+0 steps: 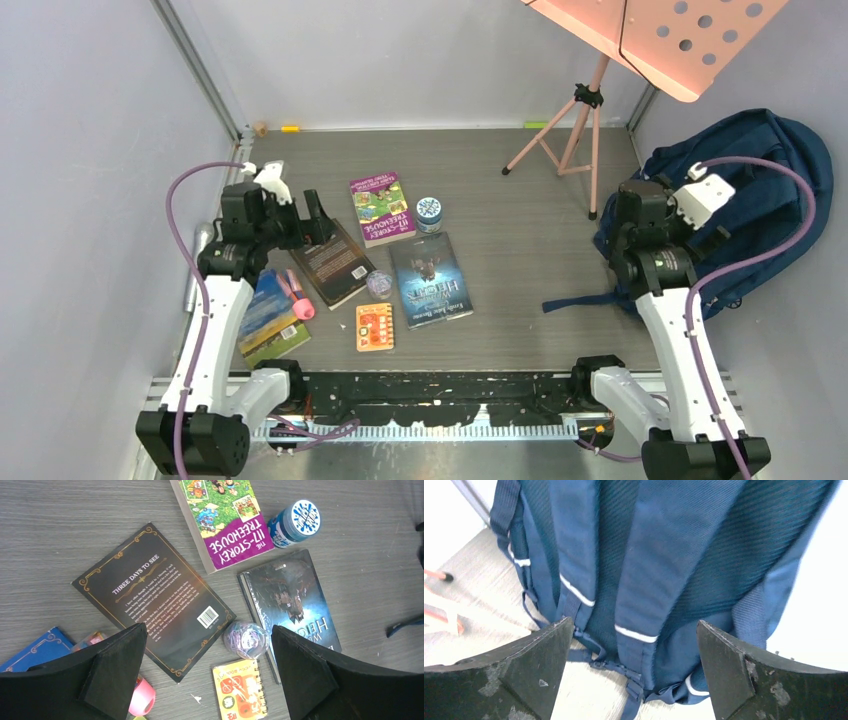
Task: Pack the student bag
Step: Adjust the student bag at the center of the board.
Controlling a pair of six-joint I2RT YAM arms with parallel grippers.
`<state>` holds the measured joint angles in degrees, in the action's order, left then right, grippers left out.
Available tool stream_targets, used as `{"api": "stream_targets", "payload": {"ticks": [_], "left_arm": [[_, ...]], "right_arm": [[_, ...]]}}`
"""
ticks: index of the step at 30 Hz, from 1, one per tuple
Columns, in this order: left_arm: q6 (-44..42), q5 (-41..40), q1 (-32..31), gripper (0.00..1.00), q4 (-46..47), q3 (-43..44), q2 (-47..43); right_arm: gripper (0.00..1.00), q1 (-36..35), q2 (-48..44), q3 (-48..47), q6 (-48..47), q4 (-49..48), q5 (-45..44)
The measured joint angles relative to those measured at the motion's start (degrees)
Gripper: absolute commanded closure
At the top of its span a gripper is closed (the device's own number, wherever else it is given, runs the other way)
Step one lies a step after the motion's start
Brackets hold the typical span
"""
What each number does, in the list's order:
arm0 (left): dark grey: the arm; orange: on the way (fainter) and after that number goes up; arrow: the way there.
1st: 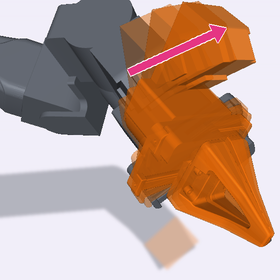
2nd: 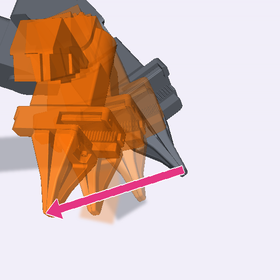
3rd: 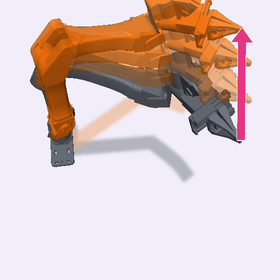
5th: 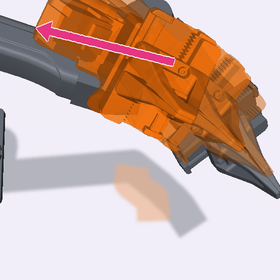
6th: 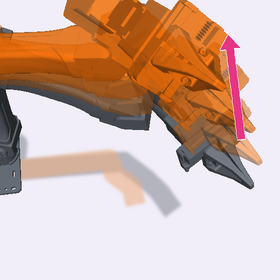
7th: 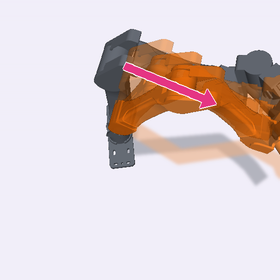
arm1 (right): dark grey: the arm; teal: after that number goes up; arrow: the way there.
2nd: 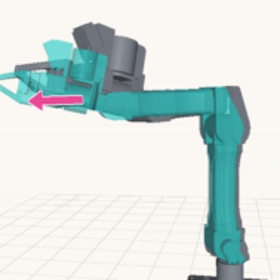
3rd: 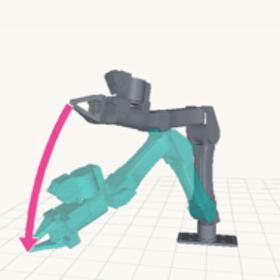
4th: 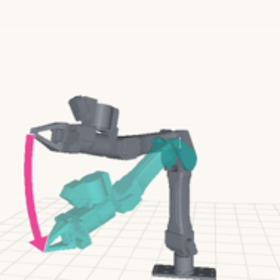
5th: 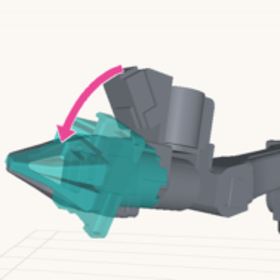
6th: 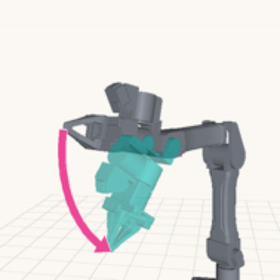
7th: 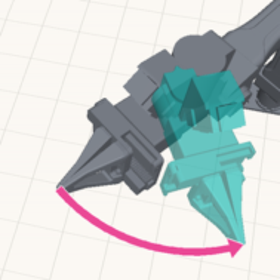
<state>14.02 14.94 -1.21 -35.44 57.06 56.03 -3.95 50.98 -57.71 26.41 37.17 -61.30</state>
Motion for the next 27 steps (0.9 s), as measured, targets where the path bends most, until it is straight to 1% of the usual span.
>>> {"api": "stream_targets", "payload": {"ticks": [5,7,10,12,16,27], "left_arm": [[-0.09,1.42,-0.63,0.02,0.07,-0.66,-0.02],[-0.13,1.68,-0.94,0.02,0.07,-0.92,-0.02],[-0.31,1.97,-1.36,0.02,0.11,-1.31,-0.02],[-0.57,2.21,-1.55,0.02,0.24,-1.60,-0.02],[-0.96,2.27,-2.10,0.02,0.55,-2.12,-0.02],[-1.27,2.23,-2.51,0.02,0.96,-2.51,0.59]], "right_arm": [[0.00,0.96,-1.03,-5.40,-1.73,1.97,-4.96],[0.00,2.86,-0.98,-7.26,-3.04,2.16,-5.51],[0.00,8.74,0.98,-10.67,-4.87,2.29,-4.72],[0.00,14.08,2.45,-12.44,-5.53,1.88,-2.25],[0.00,21.00,5.77,-13.97,-5.55,1.55,4.00],[0.01,29.33,10.38,-15.21,-5.46,-3.04,20.61]]}}
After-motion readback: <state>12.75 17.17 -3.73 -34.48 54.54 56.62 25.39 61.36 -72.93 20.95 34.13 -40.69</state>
